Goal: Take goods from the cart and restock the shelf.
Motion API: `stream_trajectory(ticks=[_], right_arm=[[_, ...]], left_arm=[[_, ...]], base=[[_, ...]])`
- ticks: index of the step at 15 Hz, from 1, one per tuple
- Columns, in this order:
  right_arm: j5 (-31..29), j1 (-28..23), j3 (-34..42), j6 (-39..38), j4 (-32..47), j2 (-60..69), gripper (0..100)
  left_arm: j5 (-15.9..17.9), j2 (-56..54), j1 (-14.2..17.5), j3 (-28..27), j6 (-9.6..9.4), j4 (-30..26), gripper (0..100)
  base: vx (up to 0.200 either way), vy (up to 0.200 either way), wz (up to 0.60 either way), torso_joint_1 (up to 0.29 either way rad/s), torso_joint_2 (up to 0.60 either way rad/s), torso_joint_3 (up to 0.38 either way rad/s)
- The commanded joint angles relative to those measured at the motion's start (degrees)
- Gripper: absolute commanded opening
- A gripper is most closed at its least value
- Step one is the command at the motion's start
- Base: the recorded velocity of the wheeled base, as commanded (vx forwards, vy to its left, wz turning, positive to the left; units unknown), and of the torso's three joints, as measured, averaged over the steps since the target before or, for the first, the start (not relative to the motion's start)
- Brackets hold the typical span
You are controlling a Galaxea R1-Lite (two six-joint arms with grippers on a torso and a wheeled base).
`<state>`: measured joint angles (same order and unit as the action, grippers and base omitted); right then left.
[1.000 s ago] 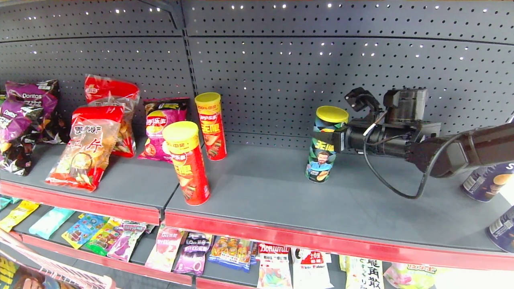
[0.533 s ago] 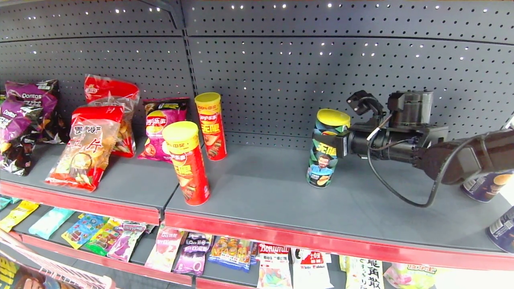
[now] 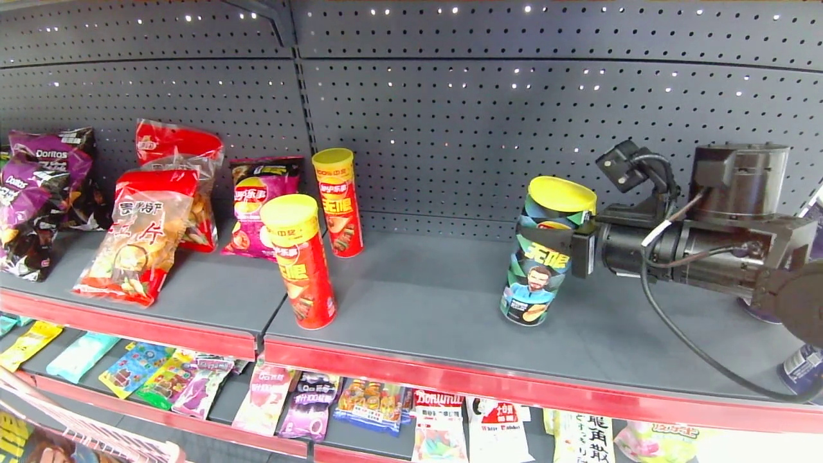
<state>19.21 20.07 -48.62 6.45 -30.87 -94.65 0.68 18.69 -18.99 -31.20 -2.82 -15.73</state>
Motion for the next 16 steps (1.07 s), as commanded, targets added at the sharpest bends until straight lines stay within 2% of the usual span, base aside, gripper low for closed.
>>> stream_trajectory(ticks=[1,7,16], right_arm=[[0.0,0.5,2.5,0.2,-0.1,3.0,0],[-1.4,3.1,5.2,1.5,-0.2,3.5,0],[-1.5,3.4,9.6,2.1,-0.4,3.7,0]], left_arm=[[-0.1,0.0,0.0,0.0,0.0,0.0,0],[-0.1,0.0,0.0,0.0,0.0,0.0,0],[-0.2,-0.1,0.0,0.1,0.0,0.0,0]], base=[[0.0,0.0,0.0,0.0,0.0,0.0],[0.0,0.0,0.0,0.0,0.0,0.0],[0.0,0.0,0.0,0.0,0.0,0.0]])
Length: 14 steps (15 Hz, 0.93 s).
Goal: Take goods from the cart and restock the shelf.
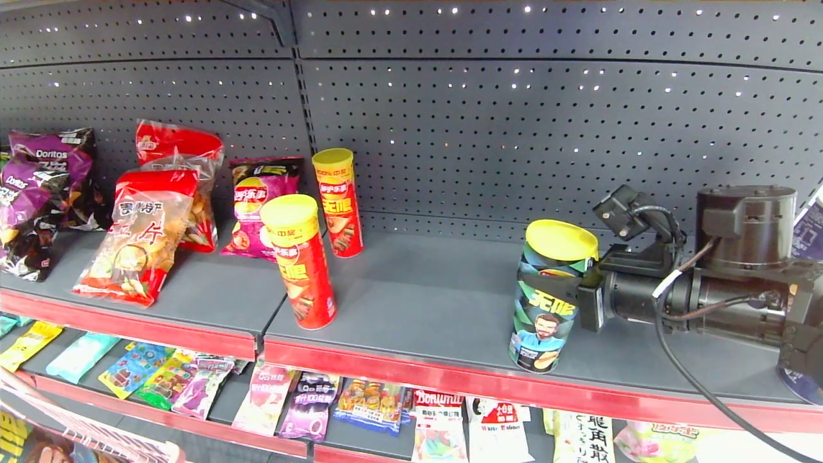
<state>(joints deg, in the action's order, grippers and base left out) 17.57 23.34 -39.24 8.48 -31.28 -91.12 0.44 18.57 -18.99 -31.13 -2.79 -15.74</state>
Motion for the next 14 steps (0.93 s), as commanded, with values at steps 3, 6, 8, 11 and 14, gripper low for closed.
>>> stream_trajectory(ticks=[3,6,8,11,14], right_arm=[[0.1,0.2,-0.2,0.0,-0.1,-0.4,0],[0.2,0.5,-0.1,0.0,-0.1,-0.4,0],[0.1,1.2,0.1,-0.1,-0.1,-0.3,0],[0.1,1.8,0.1,-0.2,-0.1,-0.3,0],[0.0,2.0,0.3,-0.2,-0.1,-0.3,0]], left_arm=[[0.0,0.0,0.0,0.1,-0.02,0.0,0],[0.2,0.1,0.0,0.2,-0.02,0.0,0],[0.3,0.0,0.0,0.4,-0.02,0.0,0],[0.4,0.1,0.0,0.4,-0.02,0.0,0],[0.4,0.1,0.0,0.6,-0.02,0.0,0]], base=[[0.0,0.0,0.0,0.0,0.0,0.0],[0.0,0.0,0.0,0.0,0.0,0.0],[0.0,0.0,0.0,0.0,0.0,0.0],[0.0,0.0,0.0,0.0,0.0,0.0],[0.0,0.0,0.0,0.0,0.0,0.0]])
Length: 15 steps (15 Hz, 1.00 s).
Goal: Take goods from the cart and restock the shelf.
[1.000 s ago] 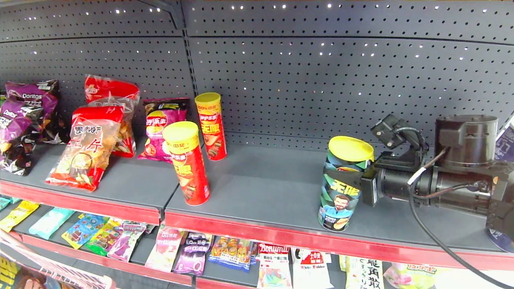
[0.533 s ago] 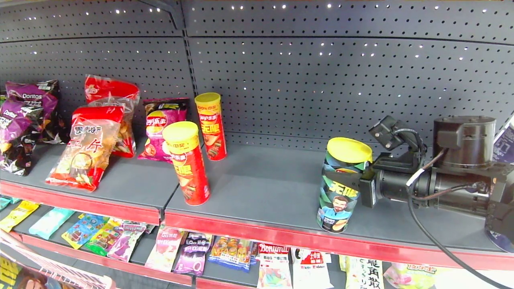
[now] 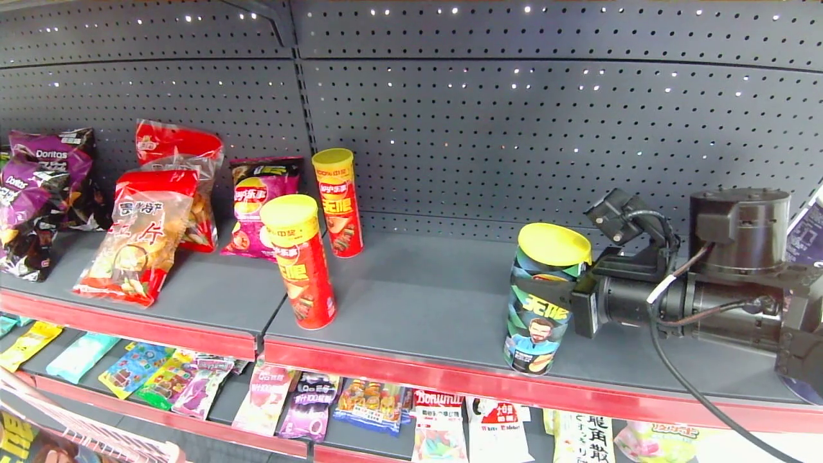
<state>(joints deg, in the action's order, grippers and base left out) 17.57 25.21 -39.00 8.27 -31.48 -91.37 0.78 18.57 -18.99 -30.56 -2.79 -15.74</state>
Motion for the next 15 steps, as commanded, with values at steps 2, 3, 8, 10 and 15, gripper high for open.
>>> stream_trajectory(ticks=[2,3,8,10,15], right_arm=[[0.0,0.1,0.2,0.0,0.1,0.0,0],[0.0,0.1,0.2,0.0,0.1,0.0,0],[0.0,0.0,0.4,0.1,0.0,0.1,100],[0.0,0.0,0.4,0.0,0.0,0.3,100],[-1.9,-0.2,3.9,-0.3,0.0,3.6,100]], left_arm=[[0.0,0.0,0.0,0.2,-0.02,0.0,0],[0.0,0.0,0.0,0.2,-0.02,0.0,0],[0.1,0.1,0.0,0.2,-0.02,0.0,0],[0.1,0.2,0.0,0.2,-0.02,0.0,0],[0.1,0.1,0.0,0.2,-0.02,0.0,0]], base=[[0.0,0.0,0.0,0.0,0.0,0.0],[0.0,0.0,0.0,0.0,0.0,0.0],[0.0,0.0,0.0,0.0,0.0,0.0],[0.0,0.0,0.0,0.0,0.0,0.0],[0.0,0.0,0.0,0.0,0.0,0.0]])
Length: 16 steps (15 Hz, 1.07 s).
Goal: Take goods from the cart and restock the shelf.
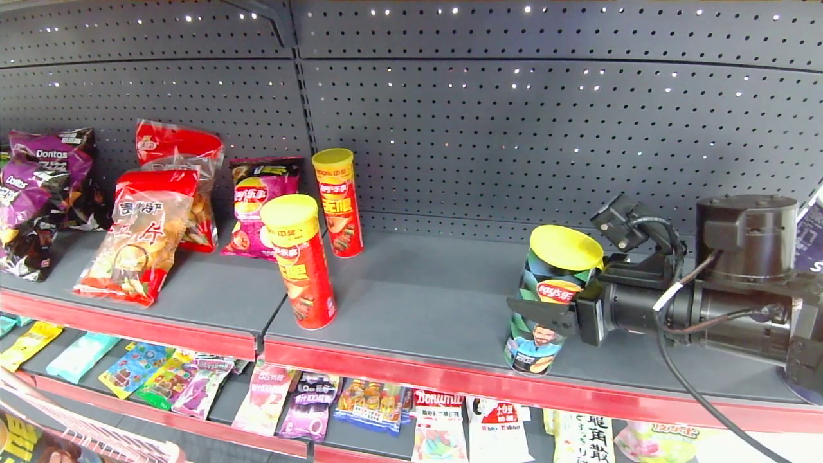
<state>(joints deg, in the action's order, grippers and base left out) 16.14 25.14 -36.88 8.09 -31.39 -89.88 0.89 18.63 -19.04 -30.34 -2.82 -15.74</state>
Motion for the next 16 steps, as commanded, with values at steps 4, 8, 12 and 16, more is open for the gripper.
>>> stream_trajectory(ticks=[4,8,12,16], right_arm=[[-2.3,-0.5,7.4,-1.3,0.1,11.1,100],[-4.5,-2.2,13.0,-2.2,0.2,16.6,100],[-10.2,-5.4,21.7,-2.2,1.3,34.7,100],[-10.7,-10.8,21.8,-2.1,17.1,52.8,100]], left_arm=[[1.0,0.0,0.0,0.6,0.0,0.0,0],[1.8,0.1,0.0,1.3,0.0,0.2,0],[2.3,-1.0,-0.1,1.7,0.0,0.1,0],[5.9,-1.2,-0.1,2.0,0.18,0.1,0]], base=[[0.0,0.0,0.0,0.0,0.0,0.0],[0.0,0.0,0.0,0.0,0.0,0.0],[0.0,0.0,0.0,0.0,0.0,0.0],[0.0,0.0,0.0,0.0,0.0,0.0]])
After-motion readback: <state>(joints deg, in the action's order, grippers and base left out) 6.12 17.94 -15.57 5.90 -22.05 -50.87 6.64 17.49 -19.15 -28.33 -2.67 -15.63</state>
